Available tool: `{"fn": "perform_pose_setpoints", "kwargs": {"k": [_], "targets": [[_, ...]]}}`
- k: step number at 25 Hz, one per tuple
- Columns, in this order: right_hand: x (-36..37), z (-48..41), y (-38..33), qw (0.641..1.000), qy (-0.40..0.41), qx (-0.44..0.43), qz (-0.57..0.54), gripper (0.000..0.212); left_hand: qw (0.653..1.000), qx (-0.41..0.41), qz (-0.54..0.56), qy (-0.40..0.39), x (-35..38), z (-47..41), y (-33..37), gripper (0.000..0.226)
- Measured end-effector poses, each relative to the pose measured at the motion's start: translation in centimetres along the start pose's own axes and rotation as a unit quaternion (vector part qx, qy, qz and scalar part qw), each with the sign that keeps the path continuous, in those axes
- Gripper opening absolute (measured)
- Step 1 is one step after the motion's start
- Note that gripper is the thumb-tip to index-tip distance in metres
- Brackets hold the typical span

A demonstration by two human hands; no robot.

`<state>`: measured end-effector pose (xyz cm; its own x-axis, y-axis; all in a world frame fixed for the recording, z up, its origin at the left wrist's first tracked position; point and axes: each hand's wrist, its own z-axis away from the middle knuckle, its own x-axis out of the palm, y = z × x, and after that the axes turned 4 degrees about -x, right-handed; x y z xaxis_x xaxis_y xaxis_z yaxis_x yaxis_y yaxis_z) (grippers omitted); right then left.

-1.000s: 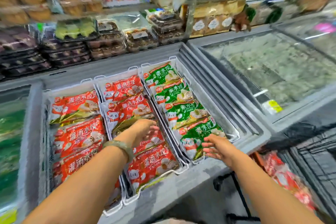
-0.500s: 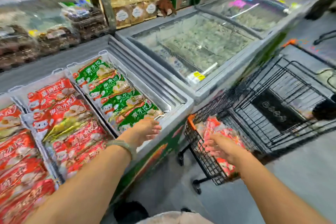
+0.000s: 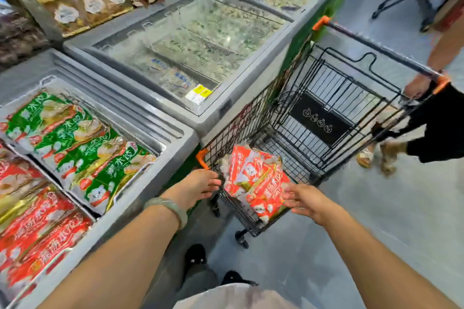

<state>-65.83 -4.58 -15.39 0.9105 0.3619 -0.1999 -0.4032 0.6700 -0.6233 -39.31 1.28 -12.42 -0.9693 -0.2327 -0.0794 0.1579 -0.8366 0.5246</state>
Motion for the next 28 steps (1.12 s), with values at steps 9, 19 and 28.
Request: {"fn": "perform_pose_setpoints", "kwargs": {"k": [9, 19, 28], "targets": [[-3.5, -6.6, -2.2, 0.997, 0.033, 0.050, -0.050, 0.024, 0.996, -0.039, -0.075, -0.027, 5.5, -7.6, 7.1, 0.027], [-5.1, -16.6, -5.7, 0.996, 0.002, 0.084, 0.034, 0.020, 0.985, -0.119, -0.122, -0.028, 7.4, -17.8, 12.4, 0.015], [-6.6, -29.6, -1.3, 0.976, -0.076, 0.096, 0.182, 0.029, 0.976, -0.212, -0.015, 0.048, 11.6, -24.0, 9.1, 0.018]]}}
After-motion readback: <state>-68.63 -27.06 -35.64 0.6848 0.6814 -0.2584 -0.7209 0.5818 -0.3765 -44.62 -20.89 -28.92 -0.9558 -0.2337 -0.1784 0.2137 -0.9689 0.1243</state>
